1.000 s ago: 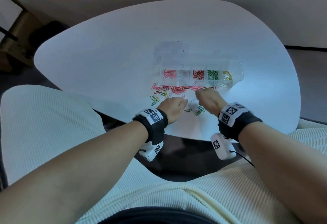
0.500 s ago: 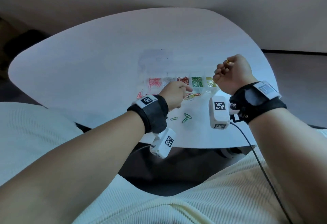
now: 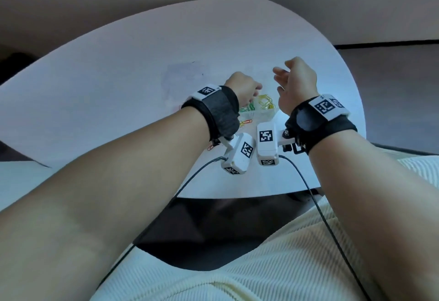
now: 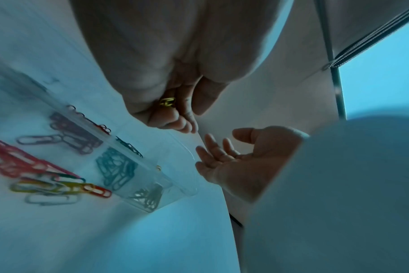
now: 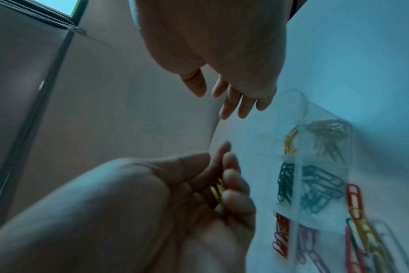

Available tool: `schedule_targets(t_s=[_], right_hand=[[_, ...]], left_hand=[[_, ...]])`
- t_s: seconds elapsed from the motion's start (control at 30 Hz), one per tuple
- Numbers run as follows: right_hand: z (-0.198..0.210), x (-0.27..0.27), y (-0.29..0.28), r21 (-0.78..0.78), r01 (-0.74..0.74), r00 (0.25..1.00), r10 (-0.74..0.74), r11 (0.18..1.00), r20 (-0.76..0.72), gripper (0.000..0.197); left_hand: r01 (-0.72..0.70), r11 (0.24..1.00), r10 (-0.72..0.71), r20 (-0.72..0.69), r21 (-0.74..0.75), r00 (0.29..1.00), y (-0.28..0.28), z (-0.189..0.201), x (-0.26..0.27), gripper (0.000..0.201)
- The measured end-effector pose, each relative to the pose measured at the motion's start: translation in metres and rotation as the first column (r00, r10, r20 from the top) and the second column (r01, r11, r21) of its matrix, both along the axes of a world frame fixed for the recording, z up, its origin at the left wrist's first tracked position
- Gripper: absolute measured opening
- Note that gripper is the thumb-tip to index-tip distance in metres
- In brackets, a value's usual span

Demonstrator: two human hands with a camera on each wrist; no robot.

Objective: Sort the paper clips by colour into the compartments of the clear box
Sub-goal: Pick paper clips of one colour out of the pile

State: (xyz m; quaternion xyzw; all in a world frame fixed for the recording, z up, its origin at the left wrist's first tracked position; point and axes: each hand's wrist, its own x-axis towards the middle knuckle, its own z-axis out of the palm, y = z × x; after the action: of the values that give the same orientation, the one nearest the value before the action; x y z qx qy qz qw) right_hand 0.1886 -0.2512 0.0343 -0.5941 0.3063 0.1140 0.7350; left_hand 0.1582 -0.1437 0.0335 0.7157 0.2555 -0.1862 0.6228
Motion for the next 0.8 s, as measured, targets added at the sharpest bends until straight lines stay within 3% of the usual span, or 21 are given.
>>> schedule_targets(t_s=[0.1,0.23,0.37,0.43,0.53,0.63,0.73,0.8], right_hand=[[0.009,0.002,-0.007,0.079,0.062,0.997,-0.065,0.995,0.04,0.012],[0.017,0.006,-0.017,0.156,0.121,0.989,-0.132,0.98,0.062,0.012],[0.016,0.008,-0.022,0.145,0.122,0.989,-0.133,0.982,0.069,0.011],[0.017,0.007,-0.022,0.139,0.101,0.991,-0.111,0.985,0.07,0.011],[0.024,0.002,-0.019,0.088,0.012,0.995,-0.02,0.996,0.096,0.011],[0.03,-0.009,-0.009,-0.091,-0.162,0.973,0.174,0.983,0.148,0.01],[0.027,-0.027,0.005,-0.369,-0.368,0.874,0.453,0.853,0.177,0.011],[0.021,-0.044,0.013,-0.524,-0.517,0.746,0.657,0.677,0.113,0.009]], left_hand=[[-0.103,0.979,0.099,-0.032,-0.178,0.995,-0.011,-0.001,0.008,0.011],[-0.081,0.93,0.045,-0.108,-0.359,0.993,-0.012,-0.019,0.011,0.038],[-0.031,0.922,-0.004,-0.09,-0.385,0.996,-0.006,-0.026,0.007,0.051],[0.001,0.95,-0.011,-0.031,-0.311,0.999,-0.001,-0.02,0.001,0.047],[0.092,0.994,-0.085,0.11,-0.062,0.99,0.016,-0.012,-0.015,0.024],[0.176,0.974,-0.198,0.159,0.141,0.967,0.036,-0.01,-0.042,0.02],[0.288,0.917,-0.329,0.119,0.276,0.937,0.055,-0.009,-0.07,0.018],[0.379,0.848,-0.426,0.052,0.372,0.903,0.067,-0.011,-0.086,0.019]])
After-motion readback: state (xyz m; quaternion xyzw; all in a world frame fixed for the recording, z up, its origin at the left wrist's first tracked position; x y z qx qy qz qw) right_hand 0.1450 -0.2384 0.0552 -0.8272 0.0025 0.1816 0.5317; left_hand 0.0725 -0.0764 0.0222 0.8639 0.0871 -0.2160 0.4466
